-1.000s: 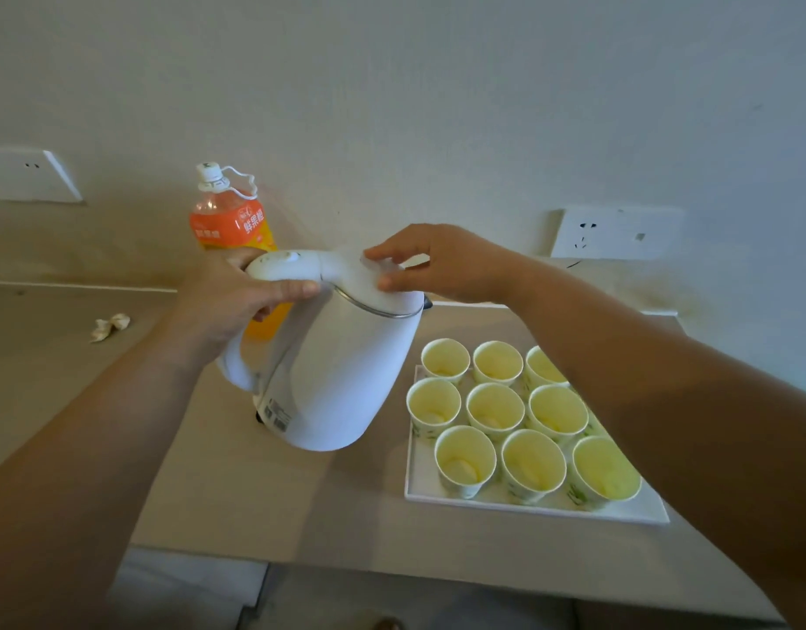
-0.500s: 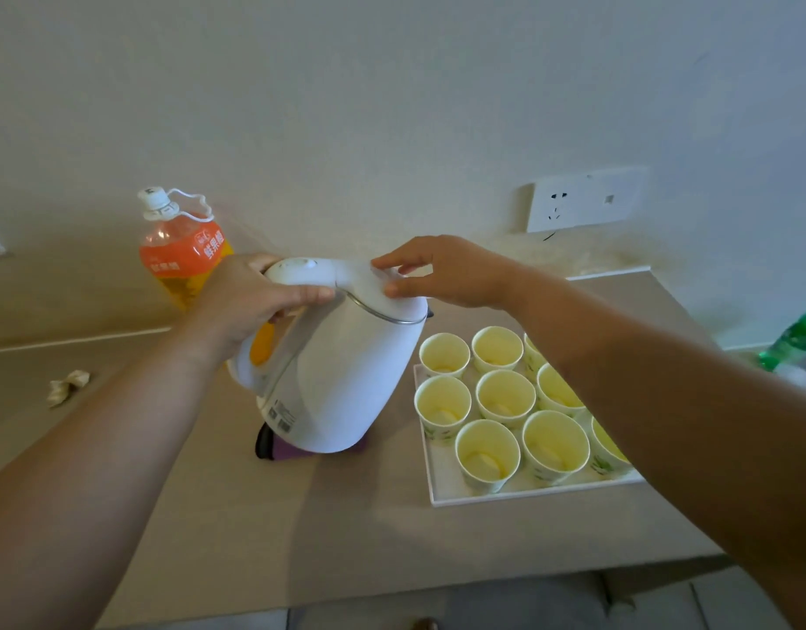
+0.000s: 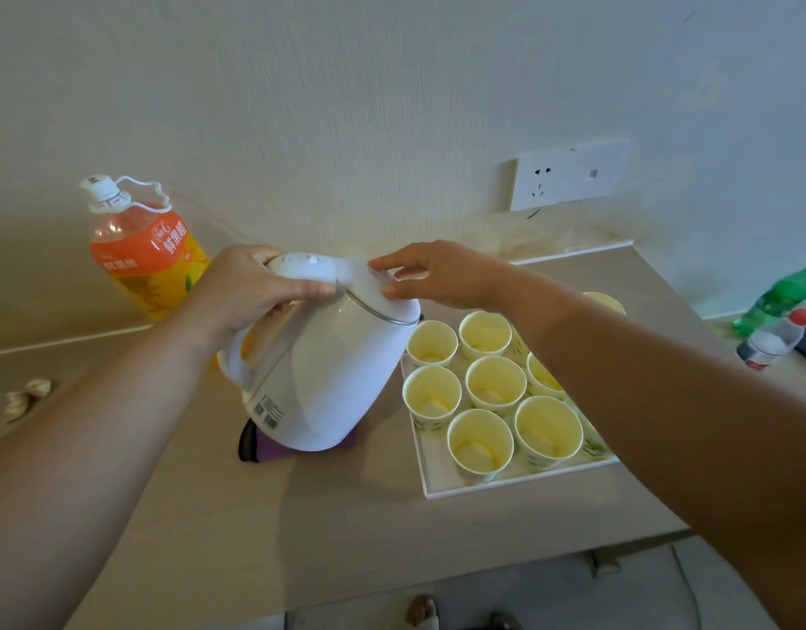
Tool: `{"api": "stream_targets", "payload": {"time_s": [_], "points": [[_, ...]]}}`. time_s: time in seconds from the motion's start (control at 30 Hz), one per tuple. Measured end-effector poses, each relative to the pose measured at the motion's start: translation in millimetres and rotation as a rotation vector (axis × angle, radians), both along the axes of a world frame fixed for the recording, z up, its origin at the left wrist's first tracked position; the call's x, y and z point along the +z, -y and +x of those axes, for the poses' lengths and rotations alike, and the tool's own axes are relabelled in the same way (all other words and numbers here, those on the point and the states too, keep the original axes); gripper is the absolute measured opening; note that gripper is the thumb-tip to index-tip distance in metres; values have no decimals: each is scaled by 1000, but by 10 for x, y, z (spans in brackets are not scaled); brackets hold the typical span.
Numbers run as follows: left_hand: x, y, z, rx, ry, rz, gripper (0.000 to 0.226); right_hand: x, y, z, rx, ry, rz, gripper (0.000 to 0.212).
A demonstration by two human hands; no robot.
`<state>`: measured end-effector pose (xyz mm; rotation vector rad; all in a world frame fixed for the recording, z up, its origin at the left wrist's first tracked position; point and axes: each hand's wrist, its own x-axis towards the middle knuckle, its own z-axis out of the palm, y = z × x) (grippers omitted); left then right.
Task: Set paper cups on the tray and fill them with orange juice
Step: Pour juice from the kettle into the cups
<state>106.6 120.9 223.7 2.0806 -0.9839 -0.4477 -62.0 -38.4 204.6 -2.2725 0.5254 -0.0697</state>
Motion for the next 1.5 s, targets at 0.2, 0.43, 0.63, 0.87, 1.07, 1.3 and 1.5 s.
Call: {"api": "stream_targets", "payload": {"time_s": [0.2, 0.43, 0.63, 0.87, 1.07, 1.3, 1.5], "points": [[12, 34, -15, 3, -5, 22, 67, -42, 19, -17, 2, 0, 26, 45], [32, 79, -62, 0, 8, 56, 42, -89, 50, -44, -20, 10, 67, 44], [38, 89, -94, -8, -10, 61, 32, -105, 58, -67, -27, 17, 75, 44], [48, 76, -85, 1, -2, 69, 55, -99, 50, -71, -22, 24, 59, 44], [86, 46, -69, -8, 12, 46, 83, -91, 62, -30, -9, 31, 52, 45], [156, 32, -71, -10, 12, 35, 79, -65, 71, 11, 0, 42, 58, 45], [198, 21, -52, -22, -4, 51, 48, -37, 46, 28, 1, 53, 49, 45]]}}
